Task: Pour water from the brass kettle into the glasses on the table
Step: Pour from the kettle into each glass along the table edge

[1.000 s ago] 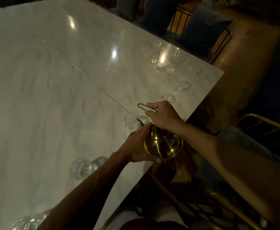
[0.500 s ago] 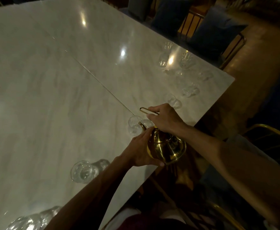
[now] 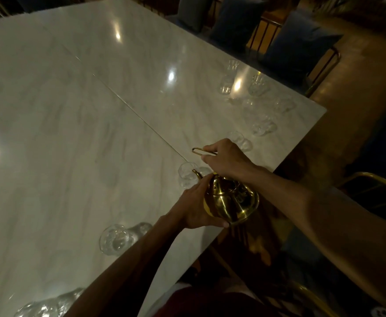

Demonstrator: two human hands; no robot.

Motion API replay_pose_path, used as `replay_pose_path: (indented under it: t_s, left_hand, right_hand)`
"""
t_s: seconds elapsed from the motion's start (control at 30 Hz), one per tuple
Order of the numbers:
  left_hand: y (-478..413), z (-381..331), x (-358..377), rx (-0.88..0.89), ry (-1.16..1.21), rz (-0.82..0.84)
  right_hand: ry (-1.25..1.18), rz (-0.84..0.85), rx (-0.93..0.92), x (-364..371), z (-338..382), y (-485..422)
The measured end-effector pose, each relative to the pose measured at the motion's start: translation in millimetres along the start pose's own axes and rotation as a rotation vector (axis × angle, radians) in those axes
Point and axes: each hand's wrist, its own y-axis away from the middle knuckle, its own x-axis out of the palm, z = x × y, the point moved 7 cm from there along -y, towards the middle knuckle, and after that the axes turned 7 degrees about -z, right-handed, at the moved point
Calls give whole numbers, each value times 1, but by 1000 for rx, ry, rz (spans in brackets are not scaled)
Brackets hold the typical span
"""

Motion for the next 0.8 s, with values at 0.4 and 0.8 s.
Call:
replay_pose_path:
  t_s: [0.4,0.8]
  left_hand:
    - [2,-4,-1,2,-2,10]
    - [1,-11,-1,19,-7,20]
  right_hand:
    - [16,10,6,-3,5,4]
    - [15,6,11,-9,7,9]
